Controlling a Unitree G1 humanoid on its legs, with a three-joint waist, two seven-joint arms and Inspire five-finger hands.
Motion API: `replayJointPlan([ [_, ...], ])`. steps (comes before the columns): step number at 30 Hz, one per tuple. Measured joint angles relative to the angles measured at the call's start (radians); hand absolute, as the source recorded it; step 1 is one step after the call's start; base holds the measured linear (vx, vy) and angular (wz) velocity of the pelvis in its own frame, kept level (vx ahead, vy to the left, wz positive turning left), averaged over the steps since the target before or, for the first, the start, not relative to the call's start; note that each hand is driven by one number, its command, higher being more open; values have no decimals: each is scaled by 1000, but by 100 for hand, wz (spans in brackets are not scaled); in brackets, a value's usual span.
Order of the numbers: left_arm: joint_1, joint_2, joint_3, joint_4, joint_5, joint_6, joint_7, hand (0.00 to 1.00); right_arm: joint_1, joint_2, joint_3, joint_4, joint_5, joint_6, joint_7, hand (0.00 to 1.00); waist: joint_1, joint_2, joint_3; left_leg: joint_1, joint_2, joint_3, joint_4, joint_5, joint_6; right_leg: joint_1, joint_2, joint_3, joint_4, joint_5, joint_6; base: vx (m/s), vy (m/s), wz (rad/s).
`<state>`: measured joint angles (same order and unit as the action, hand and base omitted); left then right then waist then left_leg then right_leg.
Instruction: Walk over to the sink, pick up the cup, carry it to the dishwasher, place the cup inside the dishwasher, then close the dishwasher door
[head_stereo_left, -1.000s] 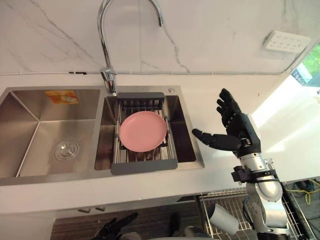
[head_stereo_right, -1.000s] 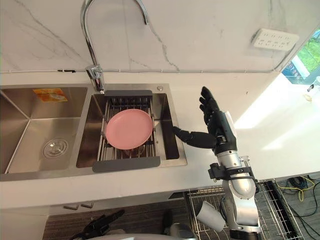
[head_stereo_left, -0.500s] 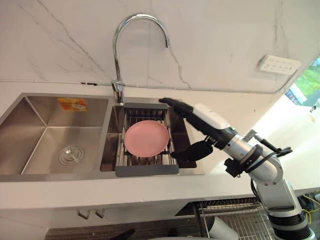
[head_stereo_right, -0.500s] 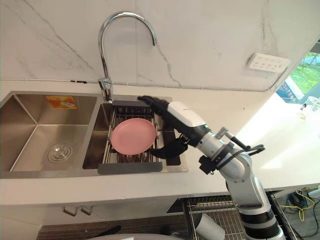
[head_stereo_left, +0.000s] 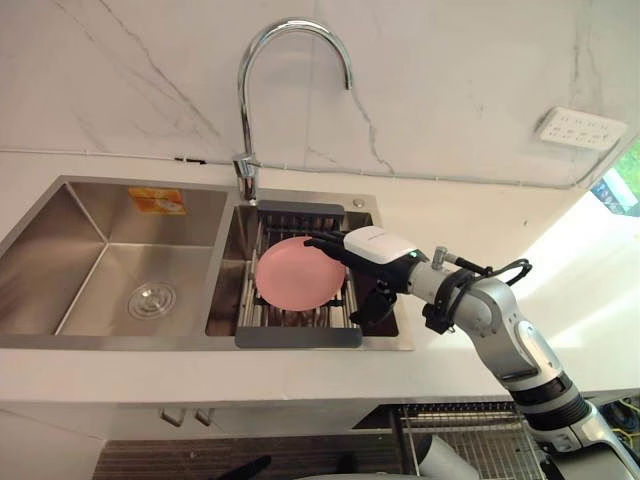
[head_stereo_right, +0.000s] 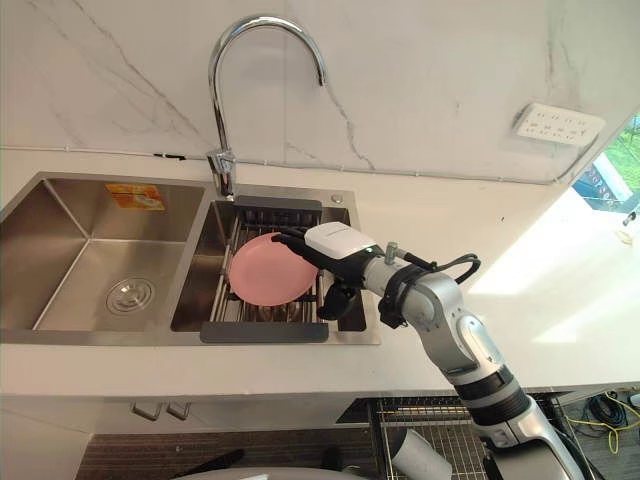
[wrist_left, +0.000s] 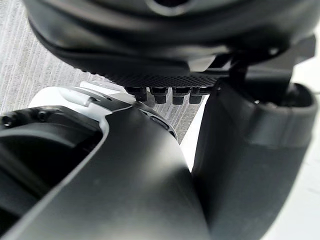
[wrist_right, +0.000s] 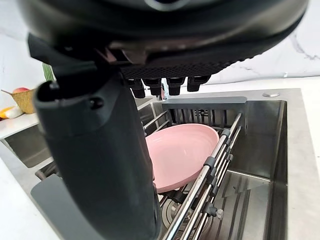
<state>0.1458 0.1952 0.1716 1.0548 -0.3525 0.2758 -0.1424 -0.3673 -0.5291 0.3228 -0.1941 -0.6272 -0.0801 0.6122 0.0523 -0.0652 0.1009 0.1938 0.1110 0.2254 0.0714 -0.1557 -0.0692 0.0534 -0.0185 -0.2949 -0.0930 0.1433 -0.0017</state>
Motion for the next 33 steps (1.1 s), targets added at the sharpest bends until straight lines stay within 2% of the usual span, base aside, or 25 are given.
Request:
replayJointPlan([
  [6,-11,-3,3,-3,19,1,-9,100,-40,1,42,80,-5,2,-2,100,18,1,-2,-21,-6,-26,-1,12,3,-7,-9,-18,0,6,-1,-29,22,13],
  [13,-16,-2,6,-5,20,8,-21,100,-93,8,81,157,-42,-2,-36,100,25,3,-4,-41,-3,-36,-1,19,-1,-21,-8,-35,0,10,-7,-33,15,5],
  [22,-8,0,6,-23,18,12,-45,100,-94,50,94,277,-79,2,-135,100,29,13,-9,-42,0,-42,-11,23,-8,-22,-7,-48,0,3,-6,7,31,3],
  [33,-3,-5,6,-34,14,13,-60,100,-94,115,125,450,-201,24,-311,100,41,24,-7,-43,-5,-58,-19,24,-7,-18,-16,-69,0,2,-4,31,58,6],
])
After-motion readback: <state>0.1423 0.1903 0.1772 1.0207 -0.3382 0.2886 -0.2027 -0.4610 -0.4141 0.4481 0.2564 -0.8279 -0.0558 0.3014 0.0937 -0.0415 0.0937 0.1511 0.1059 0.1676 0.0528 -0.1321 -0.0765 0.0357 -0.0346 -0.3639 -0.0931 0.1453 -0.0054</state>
